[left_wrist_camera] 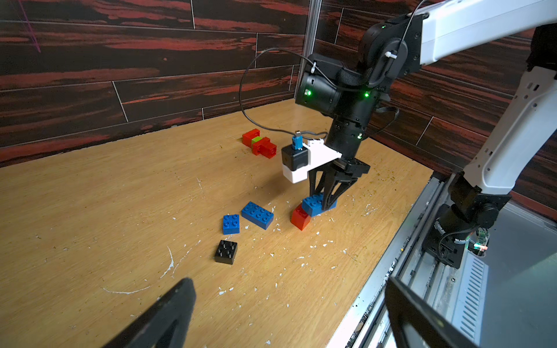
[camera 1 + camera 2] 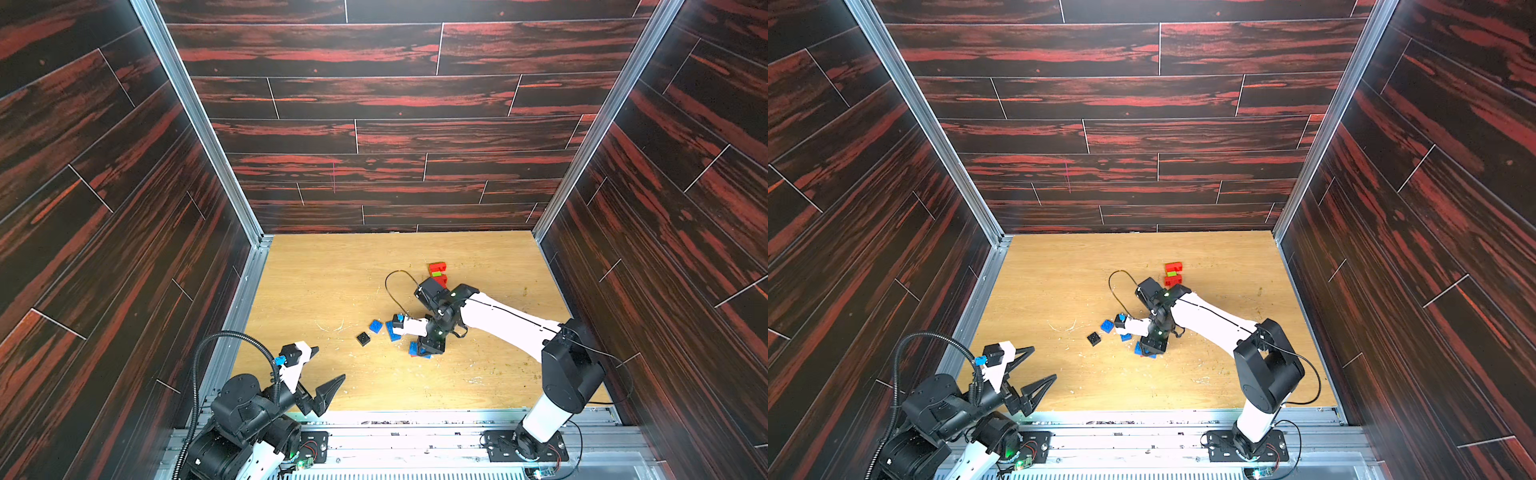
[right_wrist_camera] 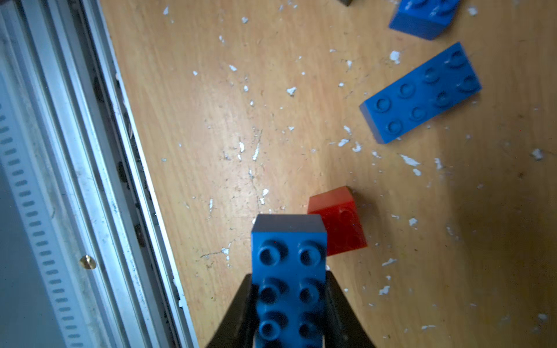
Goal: Assemble the letter f with lego
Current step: Pick up the lego brick from the center of the board, then assemble the lego brick with the lego brick.
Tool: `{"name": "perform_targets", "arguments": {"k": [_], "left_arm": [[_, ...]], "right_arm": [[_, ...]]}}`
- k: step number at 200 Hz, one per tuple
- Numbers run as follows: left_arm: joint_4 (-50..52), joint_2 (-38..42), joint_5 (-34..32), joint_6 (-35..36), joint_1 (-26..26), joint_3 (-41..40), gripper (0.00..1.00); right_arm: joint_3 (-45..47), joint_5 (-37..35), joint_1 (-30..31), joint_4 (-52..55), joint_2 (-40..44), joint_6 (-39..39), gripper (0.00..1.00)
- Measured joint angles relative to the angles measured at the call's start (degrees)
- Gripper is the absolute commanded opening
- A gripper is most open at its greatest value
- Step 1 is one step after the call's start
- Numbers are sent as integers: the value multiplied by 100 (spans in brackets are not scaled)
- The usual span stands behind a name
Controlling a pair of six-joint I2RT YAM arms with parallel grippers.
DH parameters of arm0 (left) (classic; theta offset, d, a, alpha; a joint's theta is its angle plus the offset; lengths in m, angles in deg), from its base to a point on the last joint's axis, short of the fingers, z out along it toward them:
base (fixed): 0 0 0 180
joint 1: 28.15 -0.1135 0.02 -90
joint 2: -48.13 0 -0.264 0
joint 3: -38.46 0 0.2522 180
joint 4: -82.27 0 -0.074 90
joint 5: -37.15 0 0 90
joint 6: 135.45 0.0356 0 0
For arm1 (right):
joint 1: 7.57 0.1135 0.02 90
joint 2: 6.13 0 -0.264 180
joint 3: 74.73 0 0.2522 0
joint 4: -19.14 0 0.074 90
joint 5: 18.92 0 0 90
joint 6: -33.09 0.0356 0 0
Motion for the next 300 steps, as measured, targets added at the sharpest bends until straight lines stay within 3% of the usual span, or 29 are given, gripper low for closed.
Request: {"name": "perform_targets", "arguments": {"k": [82,195,300], "left_arm": [[0,0,0,0,0,0,100],[-2,-2,2,0,0,0,100],[-4,-46,11,0,0,0,100]], "right_arm": [[-7,33,37,153,-61,-463,0],[-721,-186,37,533,-684,-1102,0],[-715,-442,37,376,-809,-1307,0]]}}
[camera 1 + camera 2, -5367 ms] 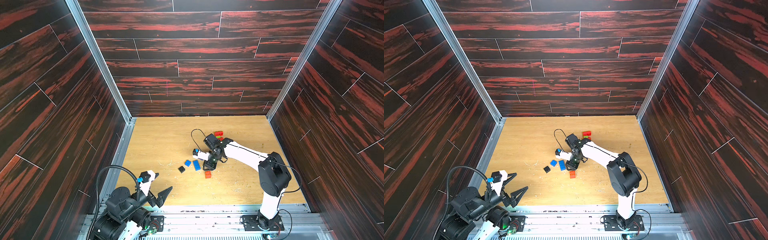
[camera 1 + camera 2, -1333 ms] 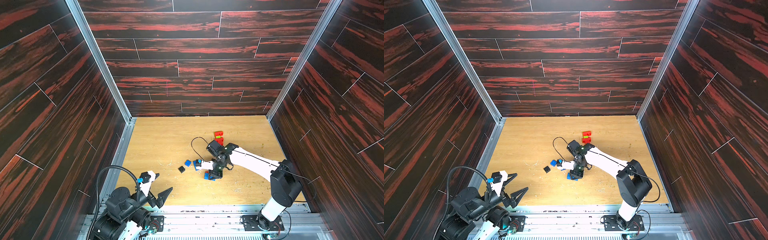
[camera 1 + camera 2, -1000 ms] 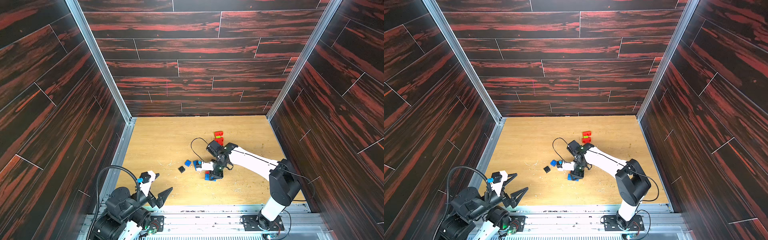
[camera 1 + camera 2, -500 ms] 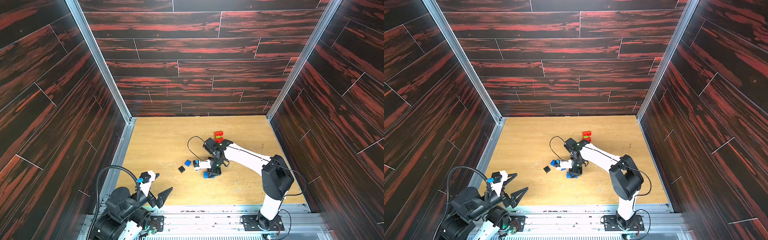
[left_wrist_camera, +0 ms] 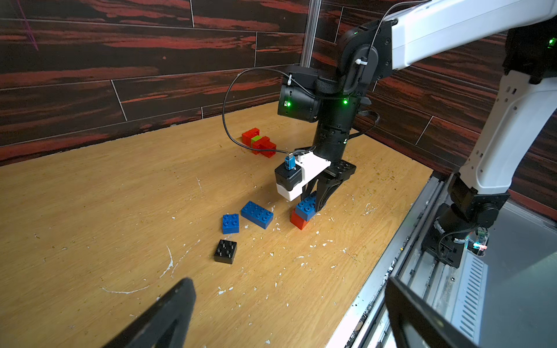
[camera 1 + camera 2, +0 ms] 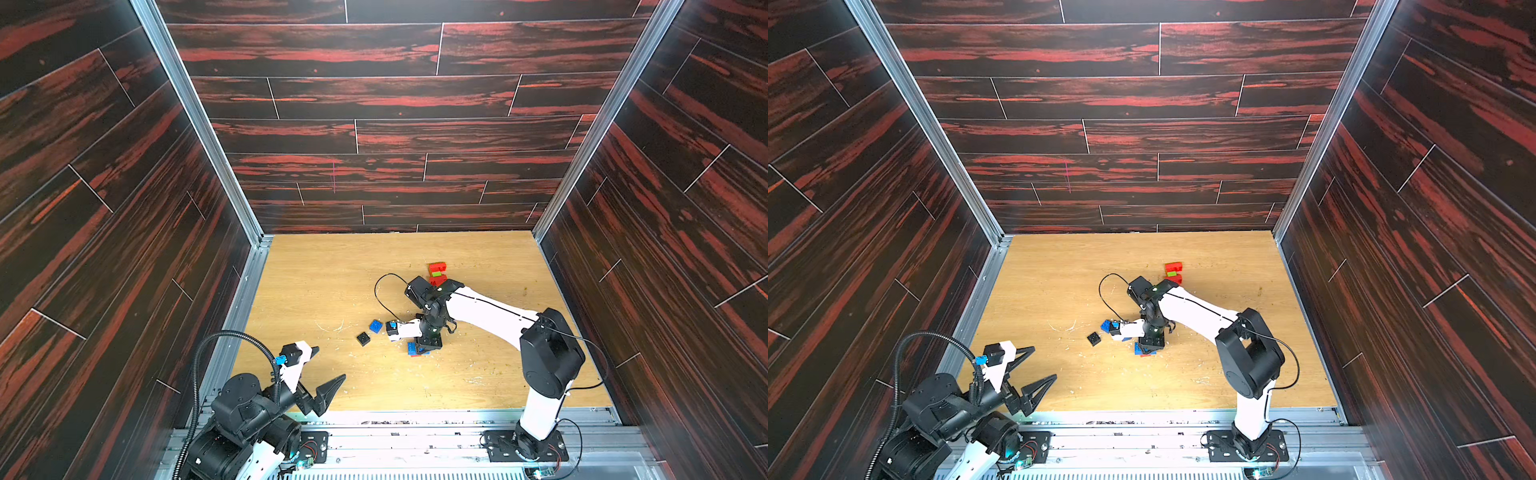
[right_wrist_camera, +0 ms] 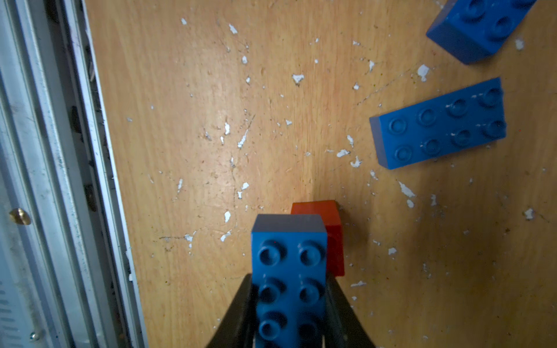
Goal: Assemble the letter f with lego
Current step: Assemble the lego brick with the lego brick.
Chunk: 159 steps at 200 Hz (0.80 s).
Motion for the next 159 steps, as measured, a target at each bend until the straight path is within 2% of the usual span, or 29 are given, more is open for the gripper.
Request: {"name": "perform_targets", "arguments": {"k": [159], "left_arm": [[-2,-7,42,0,0,0,100]], "right_arm": [[-42,-151,-17,22,-120,-15,0]]}}
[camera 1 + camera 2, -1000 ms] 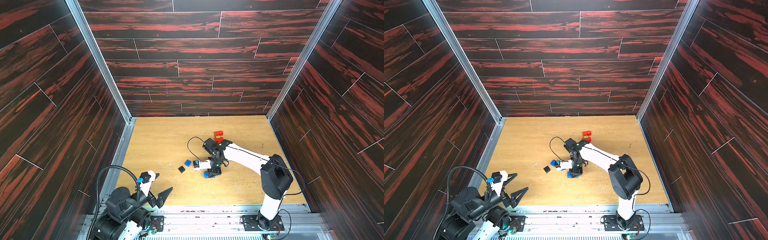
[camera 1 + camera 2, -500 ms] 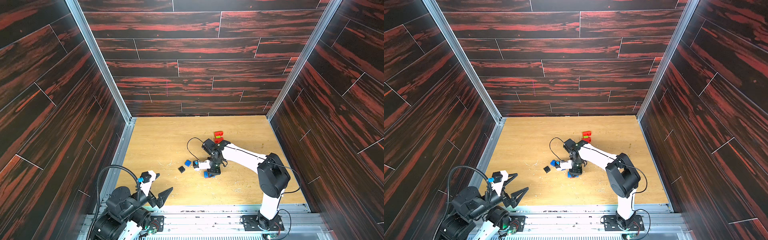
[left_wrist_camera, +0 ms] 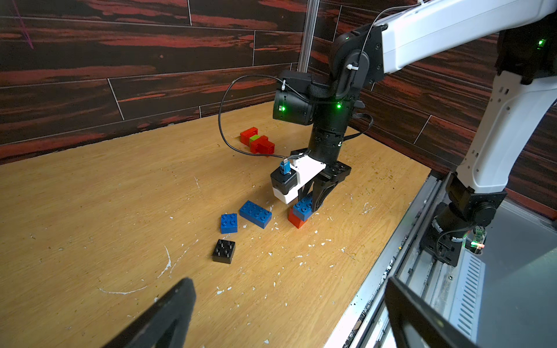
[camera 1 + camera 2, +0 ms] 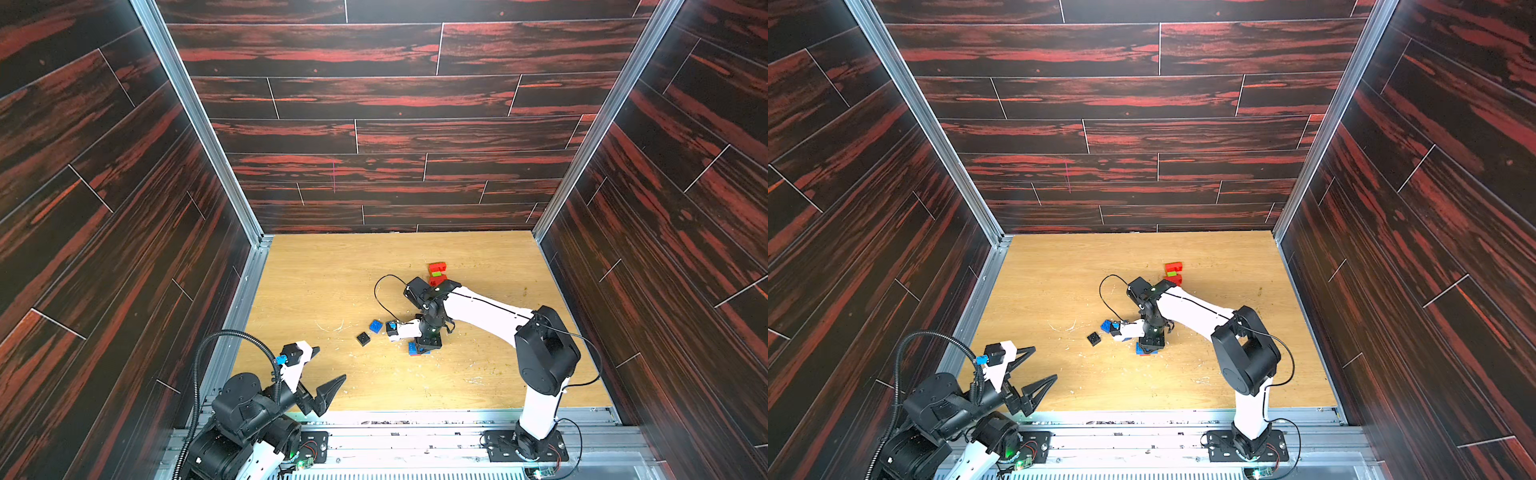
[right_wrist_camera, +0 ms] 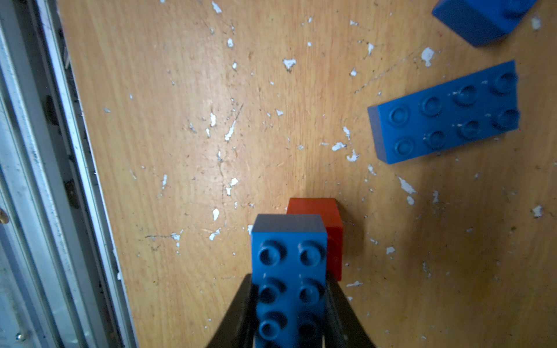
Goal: Assemble the letter f with lego
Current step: Assemble the lego brick with the lego brick.
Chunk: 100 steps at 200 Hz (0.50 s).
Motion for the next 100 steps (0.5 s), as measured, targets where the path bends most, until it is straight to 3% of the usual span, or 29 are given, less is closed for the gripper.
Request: {"name": "perform_targets", "arguments": {"k": [100], "left_arm": [[0,-2,39,0,0,0,100]], "right_arm": [[-72,-9,0,103,79,22,0]]}}
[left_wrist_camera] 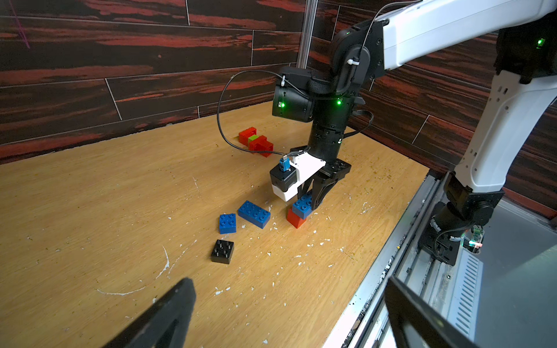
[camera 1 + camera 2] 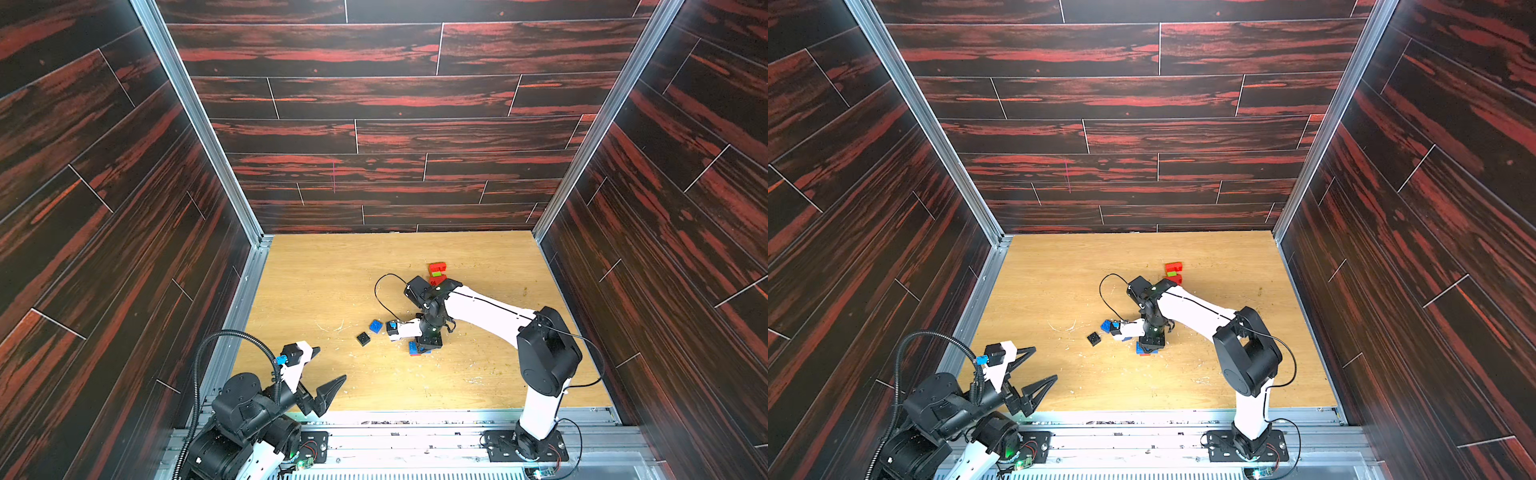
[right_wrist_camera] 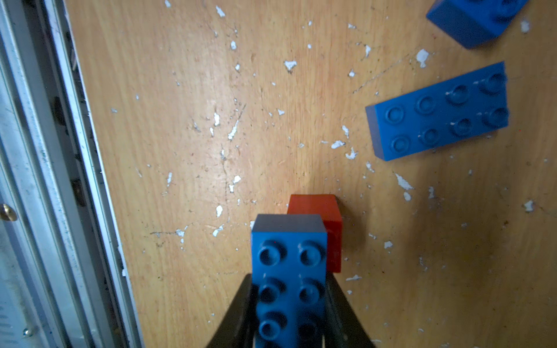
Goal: Assemble the letter f with lego
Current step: Assemble the lego brick with the lego brick.
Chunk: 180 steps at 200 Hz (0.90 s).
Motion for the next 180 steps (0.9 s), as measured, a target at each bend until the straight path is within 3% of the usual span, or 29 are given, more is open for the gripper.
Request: {"name": "perform_targets", "arguments": {"k": [180], "left_arm": [[-11,-72,7,0,0,0,100]], "right_arm": [[-197,-7,0,-142,-192,20,0]]}}
